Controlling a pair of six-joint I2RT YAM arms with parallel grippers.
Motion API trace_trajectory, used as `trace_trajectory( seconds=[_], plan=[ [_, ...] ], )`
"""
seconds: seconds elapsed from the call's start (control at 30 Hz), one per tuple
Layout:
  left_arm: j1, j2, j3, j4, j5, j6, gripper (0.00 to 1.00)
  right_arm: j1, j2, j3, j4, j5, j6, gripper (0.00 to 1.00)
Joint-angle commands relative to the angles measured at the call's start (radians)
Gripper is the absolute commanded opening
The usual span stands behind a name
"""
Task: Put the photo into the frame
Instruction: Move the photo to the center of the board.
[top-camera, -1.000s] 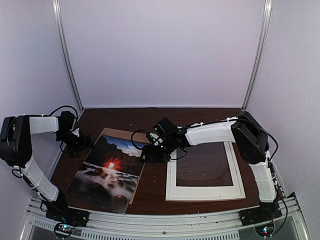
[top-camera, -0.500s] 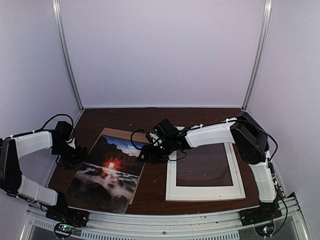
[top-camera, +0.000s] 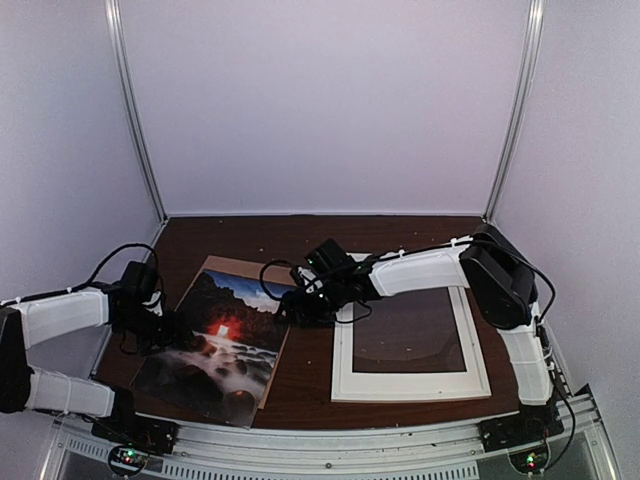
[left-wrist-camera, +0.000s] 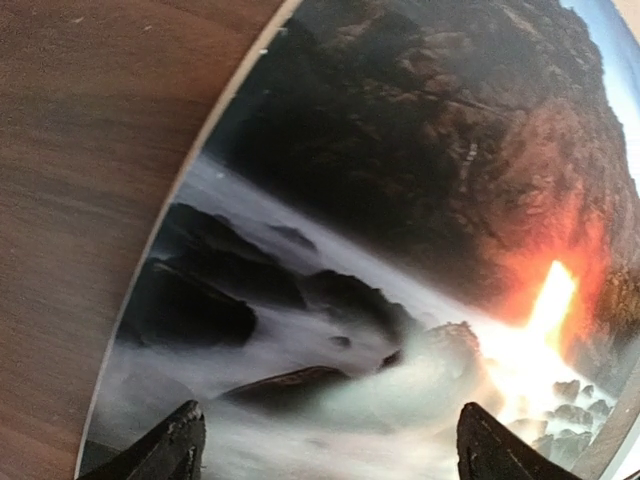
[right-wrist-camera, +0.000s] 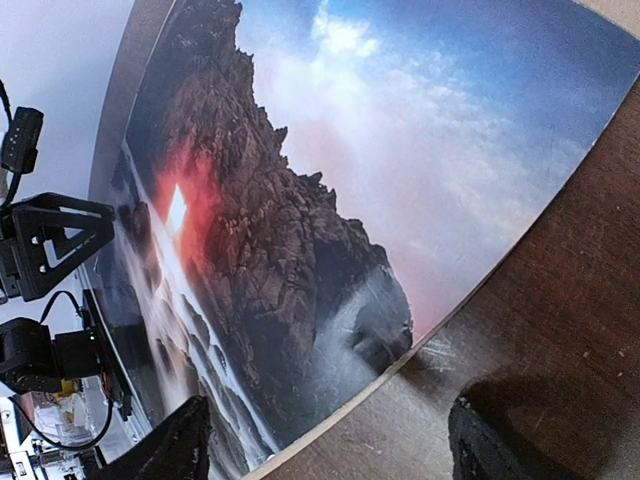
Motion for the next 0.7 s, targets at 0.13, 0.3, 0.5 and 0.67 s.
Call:
trace_trajectory(
  seconds=[0.13,0.3,0.5,0.67],
  plan=[
    [-0.125,-0.001,-0.072,0.057,0.097,-0.114,0.82,0.009,0.043,0.025,-0.045,0.004,-0.003,0.81],
    [-0.216,0.053,-0.047,0.1,0.134,-0.137,0.76,-0.014,0.04,0.044,-0.082,0.02,-0.022,0.81],
    [-0.36,0.184,0.026,0.191,0.183,-0.17,0.71,-0.06,0.034,0.05,-0.113,0.015,-0.039,0.78],
    [-0.504,0.362,0.154,0.249,0.212,-0.181,0.69,-0.109,0.011,0.033,-0.157,0.013,-0.071,0.76]
  ],
)
